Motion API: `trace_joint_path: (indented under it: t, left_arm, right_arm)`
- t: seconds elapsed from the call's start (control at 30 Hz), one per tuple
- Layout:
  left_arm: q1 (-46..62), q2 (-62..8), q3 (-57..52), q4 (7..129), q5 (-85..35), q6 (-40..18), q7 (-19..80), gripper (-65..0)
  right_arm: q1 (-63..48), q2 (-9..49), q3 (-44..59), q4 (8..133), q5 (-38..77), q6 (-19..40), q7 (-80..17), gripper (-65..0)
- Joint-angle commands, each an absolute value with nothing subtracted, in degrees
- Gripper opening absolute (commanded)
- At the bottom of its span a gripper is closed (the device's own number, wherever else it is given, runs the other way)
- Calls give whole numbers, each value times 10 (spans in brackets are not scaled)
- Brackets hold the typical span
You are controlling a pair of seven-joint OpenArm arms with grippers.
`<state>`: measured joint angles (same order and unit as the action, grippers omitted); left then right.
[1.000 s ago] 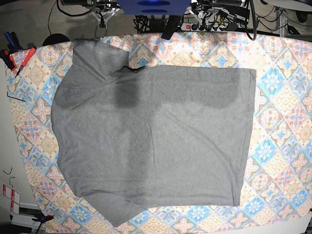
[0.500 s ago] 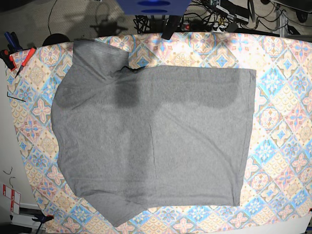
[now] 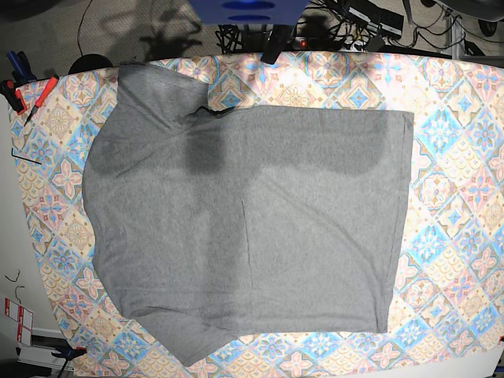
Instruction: Fold the T-shirt properly
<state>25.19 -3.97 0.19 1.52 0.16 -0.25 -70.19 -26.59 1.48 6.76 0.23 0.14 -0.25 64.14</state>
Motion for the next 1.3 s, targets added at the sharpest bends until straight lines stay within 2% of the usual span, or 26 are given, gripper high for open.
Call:
trace_joint_path:
  t: [0.0,0.2,0.47,0.63,1.0,1.13,1.27]
  left_arm:
    - [263,-41,2,14,3,-2,-718,-650]
    - [279,-41,3,58,2,-2,-719,-650]
    - [451,-42,0,453,-2,-2,-716,-650]
    - [494,-42,0,572,-3,-2,-716,-649]
    - [585,-42,0,802,-3,-1,-702,-648]
    - [611,-43,0,909,-4,-1,-608,-648]
    - [614,-43,0,1000,-6,-1,-495,-648]
  right_arm:
    - [-284,16,67,0,1,-4,663,-650]
    - [-300,15,66,0,0,-4,747,-650]
    - [-308,15,66,4,-1,-4,746,-650]
    - [-322,11,69,42,-2,-4,746,-650]
    - [-538,6,67,497,-1,-4,741,-646]
    - [-576,7,68,602,-1,-4,691,-596]
    - [-595,8,71,701,-2,-3,611,-583]
